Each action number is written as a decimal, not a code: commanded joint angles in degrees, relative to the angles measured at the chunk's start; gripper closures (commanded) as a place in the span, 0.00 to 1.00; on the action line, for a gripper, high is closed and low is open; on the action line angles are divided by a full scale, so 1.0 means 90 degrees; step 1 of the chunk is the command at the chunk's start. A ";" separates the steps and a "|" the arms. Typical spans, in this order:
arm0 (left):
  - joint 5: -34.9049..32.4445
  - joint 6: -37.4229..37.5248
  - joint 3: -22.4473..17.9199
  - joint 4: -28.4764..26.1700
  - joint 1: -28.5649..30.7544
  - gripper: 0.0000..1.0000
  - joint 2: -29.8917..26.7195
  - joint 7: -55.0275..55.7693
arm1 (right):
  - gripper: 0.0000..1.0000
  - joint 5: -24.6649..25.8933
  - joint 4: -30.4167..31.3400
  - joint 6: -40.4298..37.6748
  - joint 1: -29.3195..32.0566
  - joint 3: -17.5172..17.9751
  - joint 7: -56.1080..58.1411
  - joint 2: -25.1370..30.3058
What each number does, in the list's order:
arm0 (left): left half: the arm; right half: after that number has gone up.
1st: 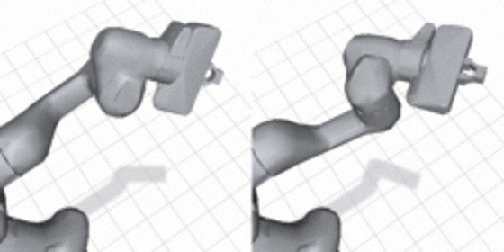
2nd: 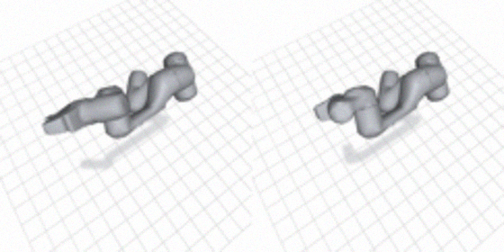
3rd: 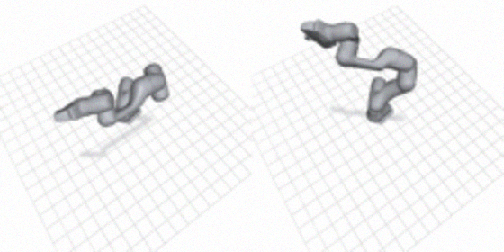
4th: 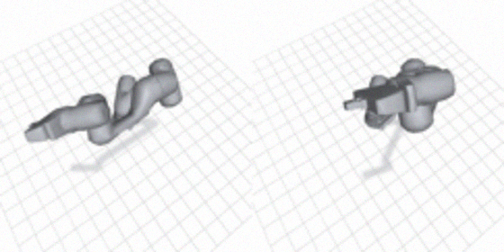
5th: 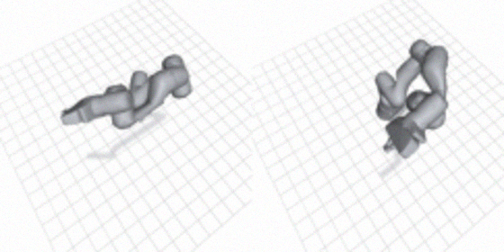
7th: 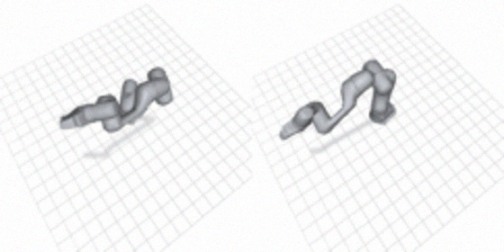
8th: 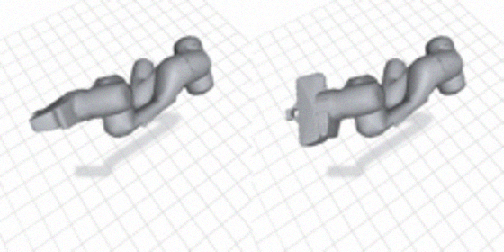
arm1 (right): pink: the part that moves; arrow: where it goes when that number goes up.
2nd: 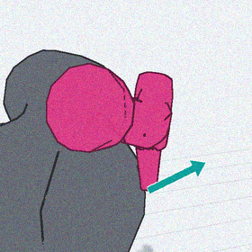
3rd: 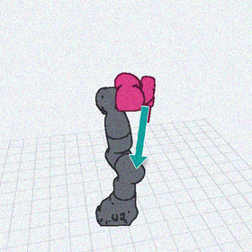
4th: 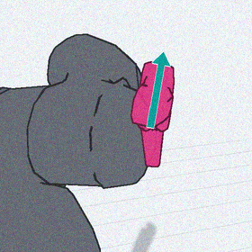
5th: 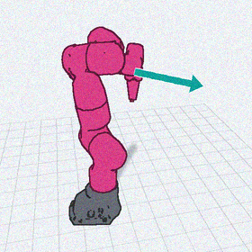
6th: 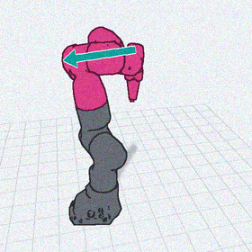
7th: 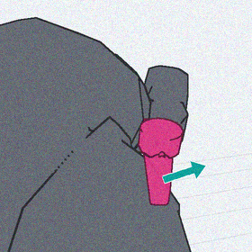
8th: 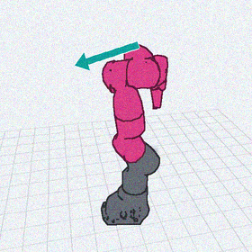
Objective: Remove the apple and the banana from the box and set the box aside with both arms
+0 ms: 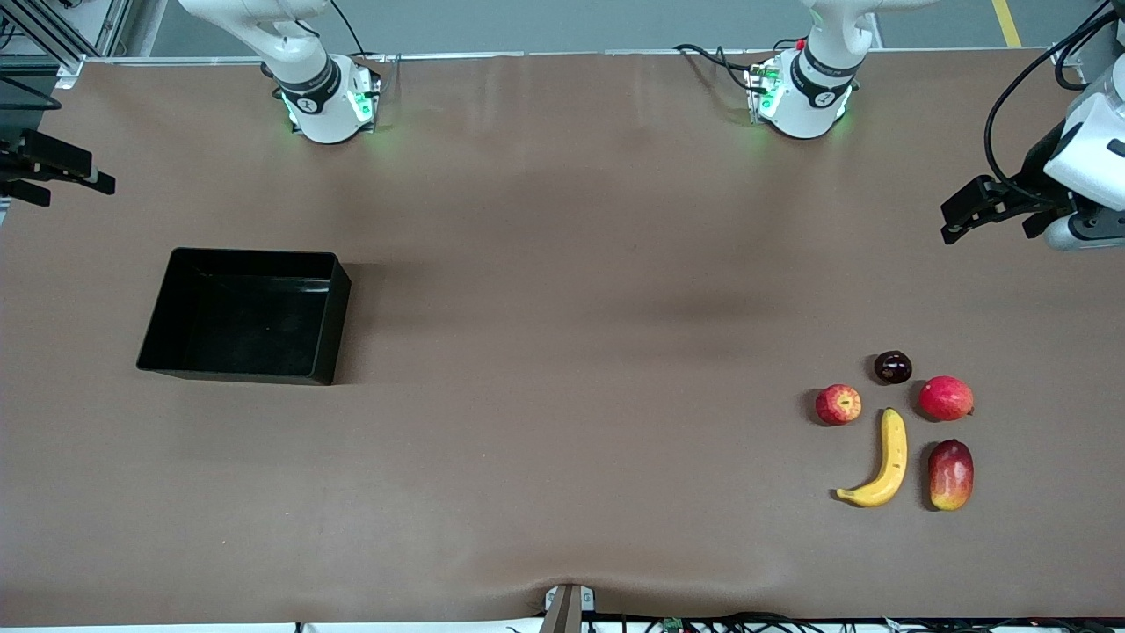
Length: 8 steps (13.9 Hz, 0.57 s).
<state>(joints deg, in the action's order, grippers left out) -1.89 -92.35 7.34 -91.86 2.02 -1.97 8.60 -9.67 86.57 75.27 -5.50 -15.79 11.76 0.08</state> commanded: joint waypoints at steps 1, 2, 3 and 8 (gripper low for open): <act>-0.0024 0.0046 0.0015 0.0060 0.0010 0.00 -0.0094 -0.0066 | 0.00 0.0088 0.0147 0.0074 -0.0298 -0.0374 -0.0115 0.0118; -0.0024 0.0046 0.0005 0.0079 0.0010 0.00 -0.0094 -0.0066 | 0.00 0.0088 0.0147 0.0103 -0.0336 -0.0355 -0.0115 0.0118; -0.0024 0.0046 0.0005 0.0080 0.0019 0.00 -0.0094 -0.0076 | 0.00 0.0098 0.0147 0.0122 -0.0375 -0.0326 -0.0115 0.0118; -0.0014 0.0046 0.0005 0.0089 0.0029 0.00 -0.0094 -0.0066 | 0.00 0.0098 0.0147 0.0093 -0.0356 -0.0326 -0.0125 0.0118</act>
<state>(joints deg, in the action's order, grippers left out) -1.89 -92.35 7.30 -91.18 2.07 -1.99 8.60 -9.67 86.80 75.67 -7.83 -18.19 11.69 0.08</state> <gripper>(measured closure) 0.000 0.000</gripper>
